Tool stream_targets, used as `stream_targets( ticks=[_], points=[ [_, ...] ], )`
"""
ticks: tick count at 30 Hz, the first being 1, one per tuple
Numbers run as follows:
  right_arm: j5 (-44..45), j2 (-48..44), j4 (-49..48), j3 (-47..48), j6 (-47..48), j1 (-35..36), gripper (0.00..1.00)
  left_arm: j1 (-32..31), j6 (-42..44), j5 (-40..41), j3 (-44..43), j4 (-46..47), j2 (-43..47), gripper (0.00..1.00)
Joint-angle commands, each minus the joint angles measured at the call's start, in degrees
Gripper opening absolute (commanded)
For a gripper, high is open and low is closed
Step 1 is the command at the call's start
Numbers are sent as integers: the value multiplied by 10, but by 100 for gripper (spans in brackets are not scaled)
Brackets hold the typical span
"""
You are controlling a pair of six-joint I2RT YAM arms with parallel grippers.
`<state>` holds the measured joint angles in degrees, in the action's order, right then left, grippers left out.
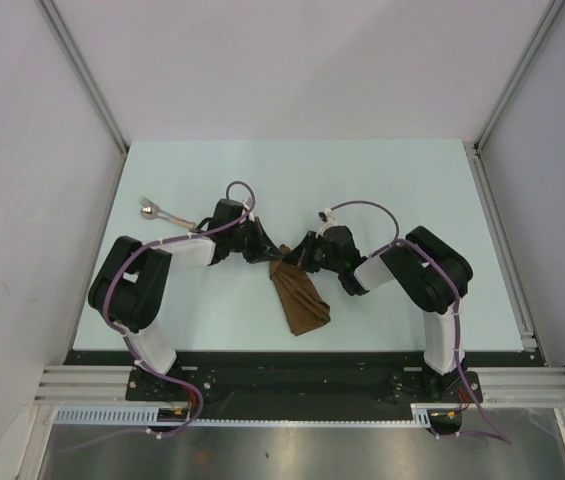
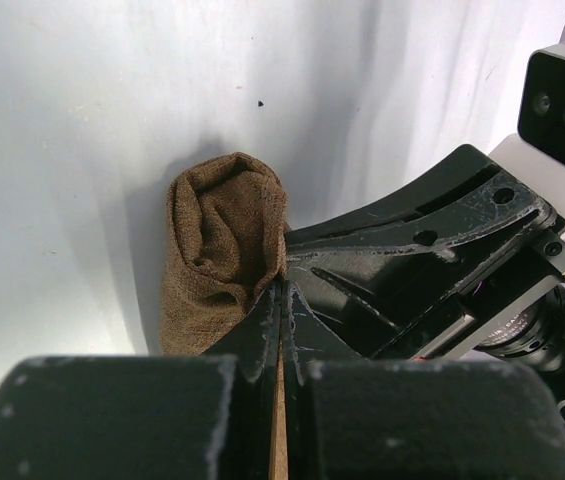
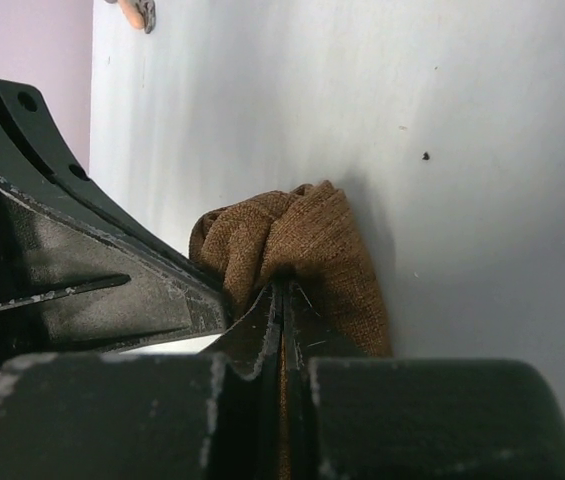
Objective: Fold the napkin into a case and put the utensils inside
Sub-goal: Grasp the top corner of the smaller rectangle folded napkin from the folded napkin.
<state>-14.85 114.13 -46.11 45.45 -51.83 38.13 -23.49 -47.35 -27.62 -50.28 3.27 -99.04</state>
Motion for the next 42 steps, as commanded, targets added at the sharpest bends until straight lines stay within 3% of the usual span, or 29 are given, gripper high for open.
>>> stream_targets(
  ticks=[1,10,14,21,23,27,29,33,34,37,38,39,42],
  points=[
    [-18,6,-28,0,-10,7,0,2,11,-5,-17,1,14,0],
    [-11,55,-72,26,-75,31,0,1,3,0,-19,6,17,0],
    [-45,123,-186,34,-156,26,0,1,-9,12,-10,10,9,0],
    [-55,0,-117,-59,-82,-2,0,5,17,55,-37,-26,1,0],
    [-64,-36,-57,-70,-57,-18,0,3,45,76,-64,-70,5,6],
    [-109,-76,-22,-77,-28,-46,0,-2,90,120,-99,-125,25,35],
    [-117,-102,28,-70,7,-59,1,-7,120,136,-115,-164,48,43],
    [-145,-146,140,-56,66,-75,2,-16,140,171,-49,-183,143,47],
    [-146,-154,158,-55,90,-76,2,-18,140,172,-29,-186,183,47],
    [-154,-180,222,-48,132,-79,2,-43,118,142,60,-164,254,33],
    [-156,-184,230,-50,136,-80,2,-63,107,132,82,-151,264,20],
    [-160,-192,234,-53,138,-79,2,-74,83,117,121,-130,272,15],
    [-154,-202,242,-66,141,-67,2,-120,45,116,177,-75,281,8]
  ],
)
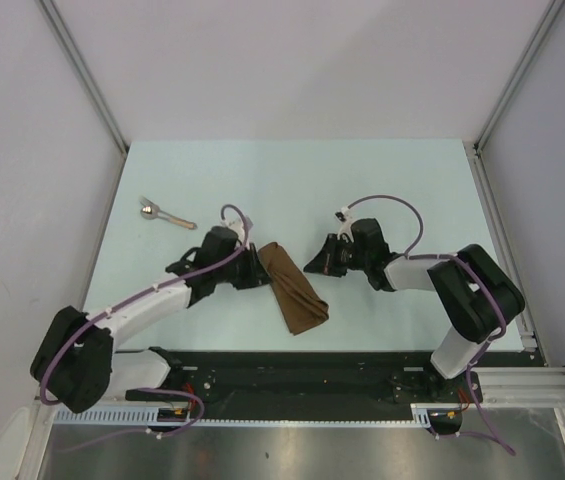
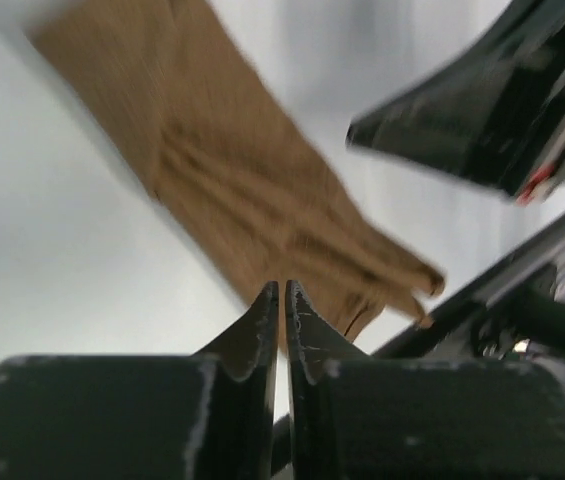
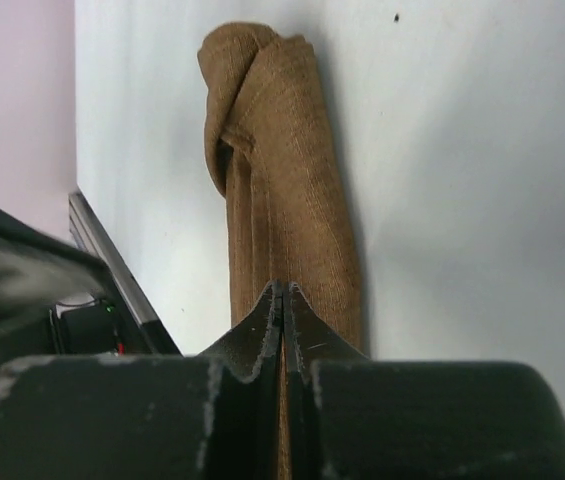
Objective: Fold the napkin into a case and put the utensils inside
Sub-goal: Grasp the top corner of the smaller rectangle folded napkin from the folded napkin, then smooth out the smaller rectangle-folded napkin at the center of the board.
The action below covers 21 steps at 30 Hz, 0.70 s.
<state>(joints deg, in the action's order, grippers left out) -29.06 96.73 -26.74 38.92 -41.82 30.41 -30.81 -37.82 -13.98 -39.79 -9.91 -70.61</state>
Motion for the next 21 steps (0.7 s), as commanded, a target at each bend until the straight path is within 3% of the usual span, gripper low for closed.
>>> stream_targets(
  ticks=[1,3,21],
  points=[
    [-9,-29,51,-3,42,14,2,-62,-58,-24,81,72,-7,7],
    [-3,-31,44,-15,36,24,2,-70,-78,-33,100,116,-29,5],
    [63,-44,-2,-63,-32,110,1,-94,-108,-32,126,176,-124,1]
  ],
)
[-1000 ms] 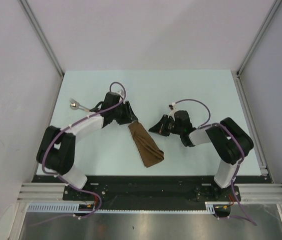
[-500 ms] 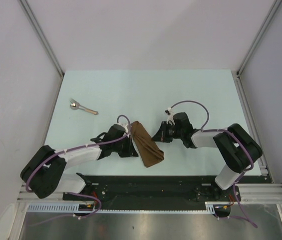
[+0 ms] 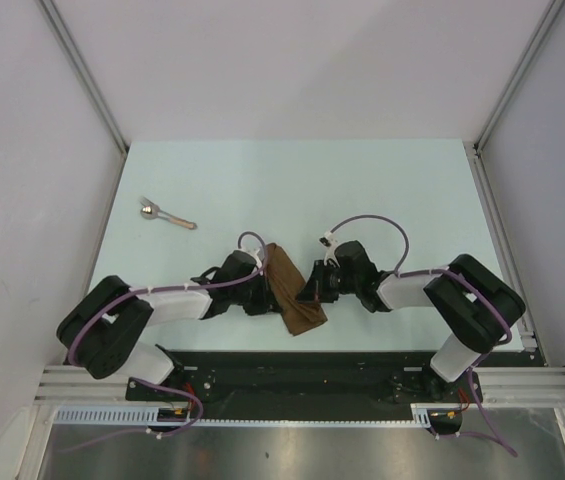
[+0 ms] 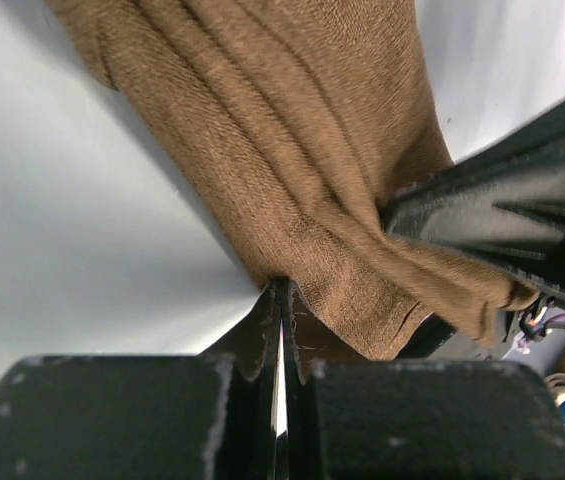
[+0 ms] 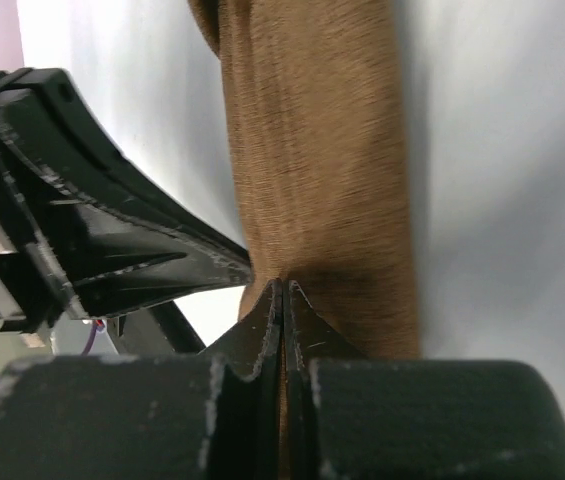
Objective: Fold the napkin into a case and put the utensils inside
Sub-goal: Smooth out the smaller rectangle-folded napkin at the center of the board.
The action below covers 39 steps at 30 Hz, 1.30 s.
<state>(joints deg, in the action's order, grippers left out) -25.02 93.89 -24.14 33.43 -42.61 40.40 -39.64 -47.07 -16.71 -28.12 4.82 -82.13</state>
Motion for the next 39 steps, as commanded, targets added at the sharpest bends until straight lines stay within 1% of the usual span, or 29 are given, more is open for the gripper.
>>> stream_targets(
  ticks=[1,5,7,8,9,10,11,12,13,14,15,16,17,18,19,20,21,22,23,25,28,32,34,38,39],
  points=[
    [27,-13,-31,-9,-31,12,1,-6,-15,-6,10,30,-15,1],
    [16,9,-64,-14,-47,15,1,-7,-7,-9,3,20,-7,1],
    [14,2,-59,-8,-41,16,2,-8,5,-7,-2,-7,5,1],
    [11,-4,-30,-1,-17,16,3,-8,15,-5,-11,-19,19,1],
    [14,-13,-1,23,-2,18,8,-8,22,-4,-16,-31,28,1],
    [17,-31,31,36,17,19,12,-8,28,-2,-21,-62,36,2],
    [29,-43,104,50,34,20,15,-7,37,1,-32,-74,45,2],
    [37,-54,140,67,74,25,21,-8,43,2,-37,-86,66,3],
    [53,-76,175,95,94,27,25,-7,51,0,-44,-108,72,4],
    [58,-85,238,113,110,28,28,-8,54,-4,-58,-118,79,4],
    [64,-93,279,127,147,28,34,-8,55,-10,-64,-125,85,4],
    [74,-109,332,155,162,29,39,-8,51,-14,-69,-124,86,4],
    [77,-114,356,168,181,30,42,-8,45,-30,-72,-117,86,4],
    [80,-120,379,180,215,30,48,-5,39,-41,-71,-107,81,4],
    [92,-123,419,205,233,34,52,-4,30,-50,-71,-98,76,4],
    [95,-122,436,216,249,35,55,-3,23,-66,-72,-81,71,4],
    [96,-119,456,228,263,36,62,-3,19,-71,-71,-71,63,4],
    [103,-114,496,240,294,39,63,0,6,-77,-70,-62,49,3],
    [109,-101,513,260,306,41,64,3,0,-82,-65,-41,40,3],
    [122,-94,536,266,331,54,68,12,-21,-97,-57,-18,27,2],
    [138,-88,543,267,341,71,71,23,-46,-98,-35,17,25,2],
    [153,-75,547,263,357,105,72,24,-50,-87,-21,23,25,2],
    [175,-64,546,262,358,114,73,26,-55,-84,-11,32,23,2],
    [194,-48,540,261,359,128,73,29,-65,-93,5,54,3,2],
    [210,-44,542,262,360,132,73,30,-66,-95,7,58,-7,2]
  ],
)
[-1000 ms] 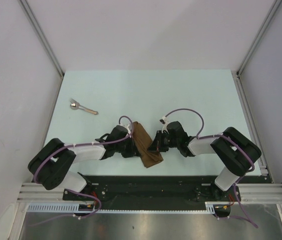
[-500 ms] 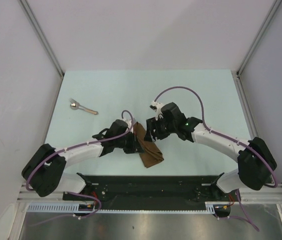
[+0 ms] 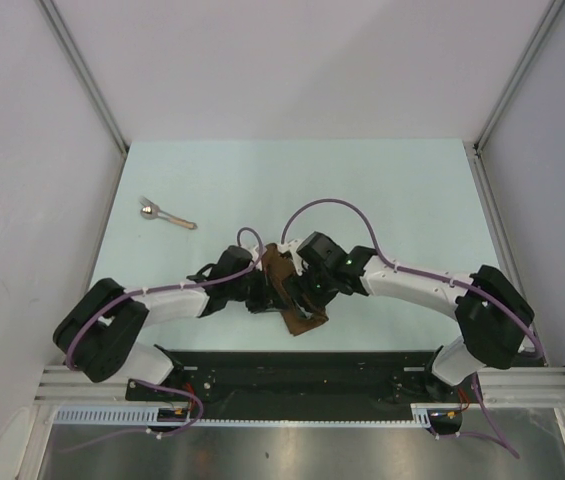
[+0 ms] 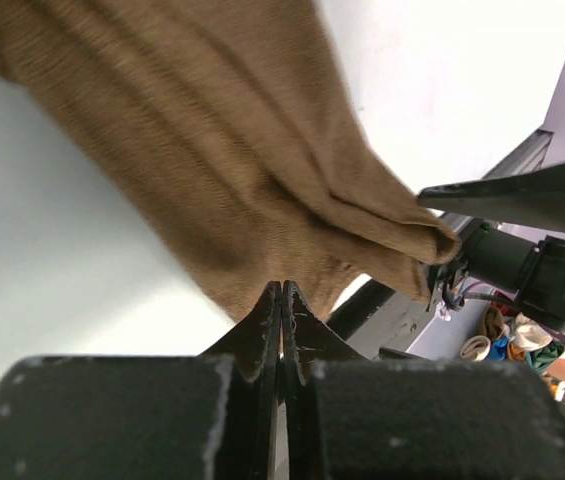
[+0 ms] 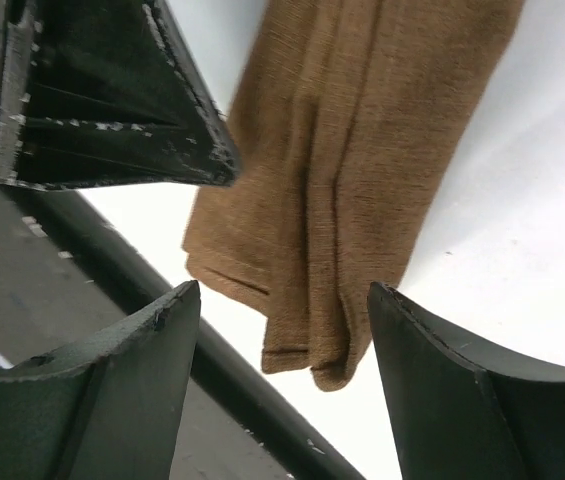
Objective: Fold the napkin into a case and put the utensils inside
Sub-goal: Smooth out the smaller rectangle-folded napkin at the center of the board.
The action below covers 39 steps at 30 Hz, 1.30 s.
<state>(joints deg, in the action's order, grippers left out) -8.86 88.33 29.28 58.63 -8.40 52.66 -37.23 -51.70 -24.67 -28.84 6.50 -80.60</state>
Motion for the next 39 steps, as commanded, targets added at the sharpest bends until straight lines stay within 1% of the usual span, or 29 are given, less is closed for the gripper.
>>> stream_targets(
  ticks=[1,7,10,13,14,16,17,19,20,26,28,34,39],
  points=[
    [54,17,9,10,17,11,73,7,-21,-15,18,49,-25,2],
    [109,23,16,10,20,20,70,8,-17,-7,26,51,-28,1],
    [108,26,20,13,21,20,65,7,-22,-8,32,59,-36,1],
    [95,32,12,13,19,23,55,7,-28,-13,39,76,-44,1],
    [74,33,11,13,18,24,49,6,-29,-14,39,78,-46,1],
    [55,39,5,13,9,24,42,7,-31,-16,39,83,-48,1],
    [52,41,3,13,7,25,35,6,-32,-17,39,86,-50,1],
    [42,41,-5,14,1,27,31,5,-36,-17,39,91,-54,1],
    [37,42,-6,14,-6,28,24,4,-37,-17,40,92,-55,1],
    [3,50,-4,32,-37,31,13,-9,-45,-17,37,105,-68,1],
    [-11,61,-13,34,-54,33,11,-13,-48,-19,37,113,-74,1],
    [-30,79,-50,29,-119,38,11,-21,-51,-13,38,112,-72,1],
    [-15,91,-91,8,-181,40,12,-29,-51,0,49,105,-58,1]
  ],
)
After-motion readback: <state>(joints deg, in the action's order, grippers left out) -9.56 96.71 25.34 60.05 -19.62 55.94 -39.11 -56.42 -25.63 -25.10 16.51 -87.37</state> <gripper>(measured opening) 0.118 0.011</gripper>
